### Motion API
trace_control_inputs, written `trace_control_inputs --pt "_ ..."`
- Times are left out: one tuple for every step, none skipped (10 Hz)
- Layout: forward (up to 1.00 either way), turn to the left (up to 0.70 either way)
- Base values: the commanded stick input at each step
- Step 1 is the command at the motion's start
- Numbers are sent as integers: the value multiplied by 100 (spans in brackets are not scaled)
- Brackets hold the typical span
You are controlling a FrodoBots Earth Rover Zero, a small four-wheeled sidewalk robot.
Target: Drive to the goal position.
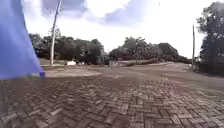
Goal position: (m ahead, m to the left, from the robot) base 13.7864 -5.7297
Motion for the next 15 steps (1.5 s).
trace_control_inputs --pt "70 0" --pt "70 0" --pt "70 0" --pt "70 0" --pt "70 0" --pt "70 0" --pt "70 0" --pt "70 0" --pt "70 0" --pt "70 0" --pt "70 0" --pt "70 0" --pt "70 0" --pt "70 0" --pt "70 0"
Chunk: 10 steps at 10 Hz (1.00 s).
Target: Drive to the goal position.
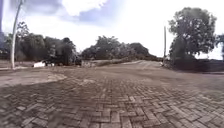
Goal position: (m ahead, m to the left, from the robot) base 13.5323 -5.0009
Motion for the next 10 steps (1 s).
trace_control_inputs --pt "70 0" --pt "70 0" --pt "70 0" --pt "70 0" --pt "70 0" --pt "70 0" --pt "70 0" --pt "70 0" --pt "70 0" --pt "70 0"
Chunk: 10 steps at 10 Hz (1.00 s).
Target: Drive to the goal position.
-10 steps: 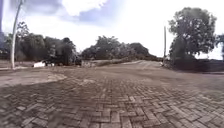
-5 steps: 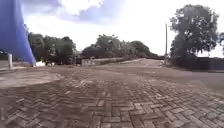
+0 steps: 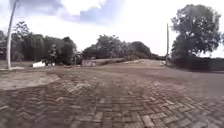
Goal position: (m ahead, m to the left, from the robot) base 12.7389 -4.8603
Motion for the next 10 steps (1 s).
trace_control_inputs --pt "70 0" --pt "70 0" --pt "70 0" --pt "70 0" --pt "70 0" --pt "70 0" --pt "70 0" --pt "70 0" --pt "70 0" --pt "70 0"
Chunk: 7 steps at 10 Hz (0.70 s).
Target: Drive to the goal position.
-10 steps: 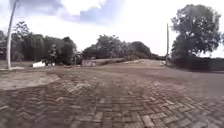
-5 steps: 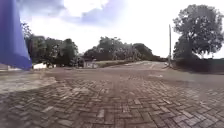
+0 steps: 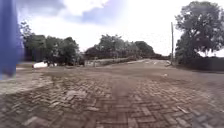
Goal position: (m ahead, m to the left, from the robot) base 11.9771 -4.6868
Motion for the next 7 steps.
trace_control_inputs --pt "70 -10" --pt "70 -27" --pt "70 -27" --pt "70 -27" --pt "70 -24" --pt "70 0" --pt "70 0"
